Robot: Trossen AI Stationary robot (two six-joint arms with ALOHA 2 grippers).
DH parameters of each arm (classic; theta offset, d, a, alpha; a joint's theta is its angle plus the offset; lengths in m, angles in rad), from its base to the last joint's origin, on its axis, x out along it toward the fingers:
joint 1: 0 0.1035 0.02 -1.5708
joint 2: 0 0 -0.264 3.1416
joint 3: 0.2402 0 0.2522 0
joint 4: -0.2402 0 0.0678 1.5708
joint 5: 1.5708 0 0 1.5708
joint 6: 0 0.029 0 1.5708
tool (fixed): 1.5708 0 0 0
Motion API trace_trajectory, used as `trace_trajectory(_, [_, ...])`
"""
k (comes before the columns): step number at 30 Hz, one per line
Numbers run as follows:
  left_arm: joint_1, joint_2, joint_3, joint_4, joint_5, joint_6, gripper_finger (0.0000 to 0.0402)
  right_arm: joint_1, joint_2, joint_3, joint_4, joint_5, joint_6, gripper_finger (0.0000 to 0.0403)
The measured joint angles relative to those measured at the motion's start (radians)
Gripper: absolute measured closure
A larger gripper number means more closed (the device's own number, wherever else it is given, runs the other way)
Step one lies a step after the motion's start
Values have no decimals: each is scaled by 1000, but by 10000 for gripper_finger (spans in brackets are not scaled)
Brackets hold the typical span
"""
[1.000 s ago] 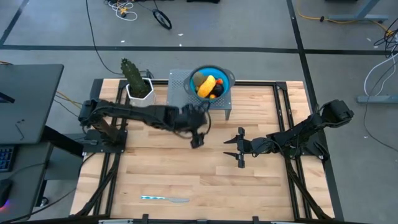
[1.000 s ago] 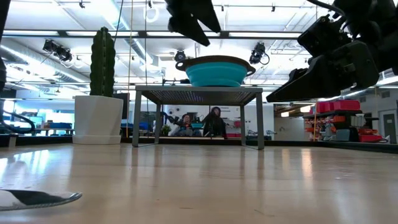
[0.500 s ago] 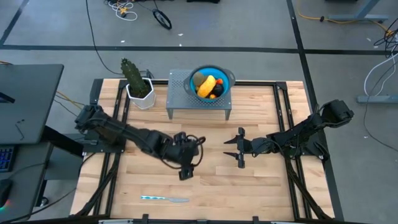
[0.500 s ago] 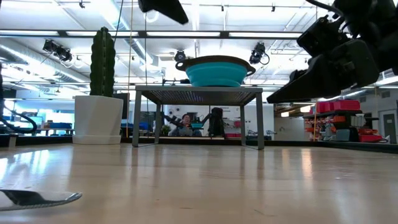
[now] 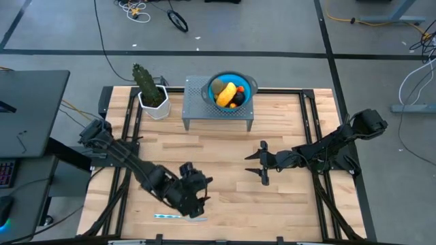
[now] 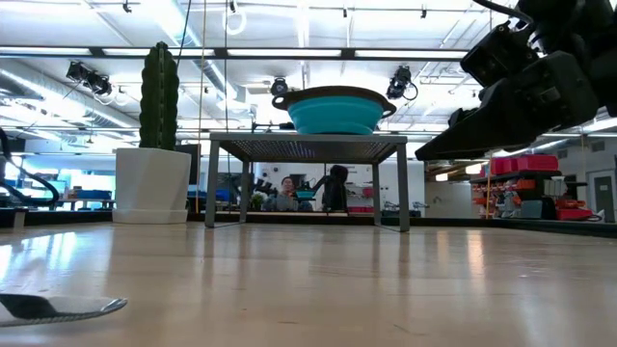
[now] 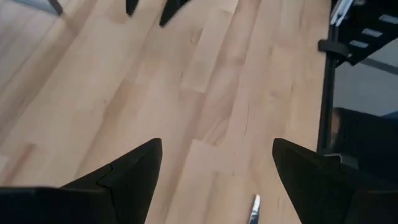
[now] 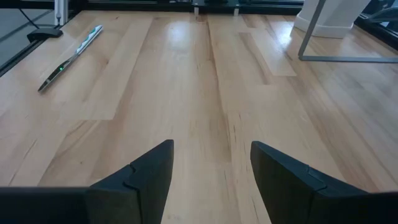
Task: Pick & Place Fruit
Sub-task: Put the blue table knife on the shelf
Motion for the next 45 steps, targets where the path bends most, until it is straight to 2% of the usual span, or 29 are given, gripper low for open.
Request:
trace_trajectory(5, [-51,55,0,25,3,-55,88,0,0,-1,12,0,-3,179])
trace_trajectory(12, [-77,156,-1,26,171,-81,88,0,0,-1,18,0,-3,179])
trace_trajectory(15, [-94,201,-1,-17,269,-85,88,0,0,-1,18,0,-3,179])
trace_trajectory(19, [-115,236,-2,-82,339,-108,88,1,0,-1,15,0,-3,179])
trace_trajectory(25, [-126,248,-3,-159,353,-113,88,1,3,0,14,1,-3,179])
trace_trajectory(31, [-138,280,-3,-154,362,-104,88,1,3,0,9,1,-3,179])
trace_trajectory(38, [-152,281,-42,-154,443,-137,88,1,4,0,4,1,-3,179])
trace_trajectory(45, [-176,281,-52,-144,424,-201,88,1,5,0,2,2,-6,179])
